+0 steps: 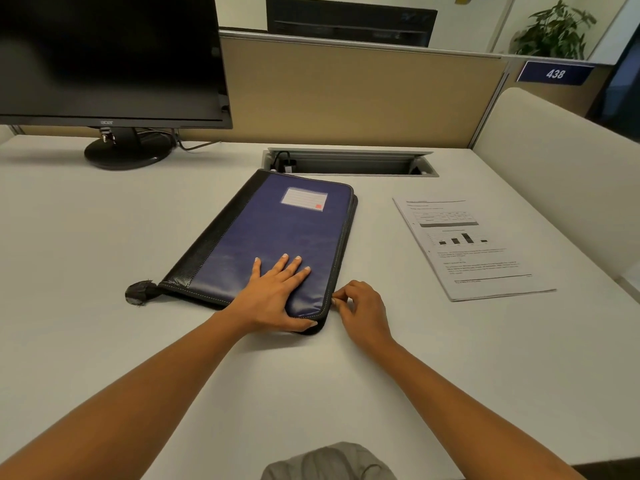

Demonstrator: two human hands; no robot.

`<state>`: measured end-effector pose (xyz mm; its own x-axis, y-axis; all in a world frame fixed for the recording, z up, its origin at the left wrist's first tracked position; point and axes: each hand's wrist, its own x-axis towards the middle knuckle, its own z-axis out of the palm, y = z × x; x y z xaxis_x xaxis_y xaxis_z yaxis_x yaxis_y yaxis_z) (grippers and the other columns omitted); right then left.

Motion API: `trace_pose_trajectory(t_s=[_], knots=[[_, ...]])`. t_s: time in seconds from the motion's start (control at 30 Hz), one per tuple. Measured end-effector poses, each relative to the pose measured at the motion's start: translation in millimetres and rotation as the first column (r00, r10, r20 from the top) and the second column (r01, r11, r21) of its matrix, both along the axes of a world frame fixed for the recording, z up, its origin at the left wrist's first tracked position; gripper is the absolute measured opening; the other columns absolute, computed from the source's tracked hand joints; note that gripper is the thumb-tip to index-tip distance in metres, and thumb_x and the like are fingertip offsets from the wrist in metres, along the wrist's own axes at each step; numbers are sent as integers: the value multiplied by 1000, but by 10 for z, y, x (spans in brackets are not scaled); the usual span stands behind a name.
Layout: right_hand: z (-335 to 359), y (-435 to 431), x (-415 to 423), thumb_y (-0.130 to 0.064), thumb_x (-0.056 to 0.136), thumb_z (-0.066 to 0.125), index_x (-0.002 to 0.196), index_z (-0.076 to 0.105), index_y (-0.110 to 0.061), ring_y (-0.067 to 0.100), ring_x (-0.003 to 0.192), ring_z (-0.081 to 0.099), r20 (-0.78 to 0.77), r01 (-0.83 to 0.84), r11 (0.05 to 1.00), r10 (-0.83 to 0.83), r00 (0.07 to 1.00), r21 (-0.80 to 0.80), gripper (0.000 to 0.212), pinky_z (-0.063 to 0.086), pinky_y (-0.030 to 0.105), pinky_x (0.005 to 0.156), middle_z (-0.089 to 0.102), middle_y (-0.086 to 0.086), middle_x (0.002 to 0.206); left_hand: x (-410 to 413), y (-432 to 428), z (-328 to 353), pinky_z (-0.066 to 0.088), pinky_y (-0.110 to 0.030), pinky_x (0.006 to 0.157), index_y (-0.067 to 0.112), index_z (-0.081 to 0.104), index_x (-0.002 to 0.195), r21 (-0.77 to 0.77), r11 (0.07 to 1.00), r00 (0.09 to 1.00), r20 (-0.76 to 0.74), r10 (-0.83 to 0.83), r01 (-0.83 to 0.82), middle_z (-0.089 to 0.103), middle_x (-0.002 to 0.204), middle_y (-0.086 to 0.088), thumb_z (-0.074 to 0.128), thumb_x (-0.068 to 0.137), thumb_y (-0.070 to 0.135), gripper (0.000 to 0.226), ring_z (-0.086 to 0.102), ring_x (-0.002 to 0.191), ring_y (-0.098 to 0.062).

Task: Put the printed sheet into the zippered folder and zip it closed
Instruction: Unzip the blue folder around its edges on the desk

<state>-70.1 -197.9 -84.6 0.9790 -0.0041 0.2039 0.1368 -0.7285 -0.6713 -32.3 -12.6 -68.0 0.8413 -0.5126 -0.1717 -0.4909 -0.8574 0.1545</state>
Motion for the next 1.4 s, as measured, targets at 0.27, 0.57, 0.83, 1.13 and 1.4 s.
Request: trace_pose_trajectory(t_s=[0.27,0.57,0.83,1.13,1.4], knots=[[2,-25,-45,-9,84,60,82,67,-3,18,82,53,-5,-23,1000,23,1000,-3,9,37,18,67,66,11,88,36,-94,-18,-9,-58,111,26,-2,147,-2,996,996,8,84,-84,-7,158,1,11,44,86,120,-10,145,-20],[1,0,-174,-15,85,61,83,68,-7,18,86,55,6,-56,998,56,998,-11,11,32,12,63,66,7,88,50,-167,33,-9,-57,112,25,2,148,-23,986,986,1,167,-167,-3,158,-1,31,61,78,105,-7,145,-22],[22,-46,-125,-18,85,61,78,66,-11,14,84,52,35,-25,998,27,999,-56,11,30,11,60,65,1,86,-21,103,113,-2,-41,117,26,12,147,-112,992,998,7,60,-59,7,157,5,53,78,64,88,1,145,-14],[99,-323,57,-19,86,60,81,67,-10,19,94,54,-3,200,979,-201,980,-45,12,31,25,66,67,2,92,-128,177,187,21,-30,115,19,14,147,-2,987,982,98,160,-160,12,157,0,34,93,50,65,9,145,-15],[36,-225,11,-15,87,59,87,67,-7,12,78,48,-28,297,954,-296,955,47,12,33,22,66,66,8,92,-107,-60,185,18,-31,115,13,8,148,84,980,980,97,173,-181,9,157,-6,24,96,47,64,8,145,-20]])
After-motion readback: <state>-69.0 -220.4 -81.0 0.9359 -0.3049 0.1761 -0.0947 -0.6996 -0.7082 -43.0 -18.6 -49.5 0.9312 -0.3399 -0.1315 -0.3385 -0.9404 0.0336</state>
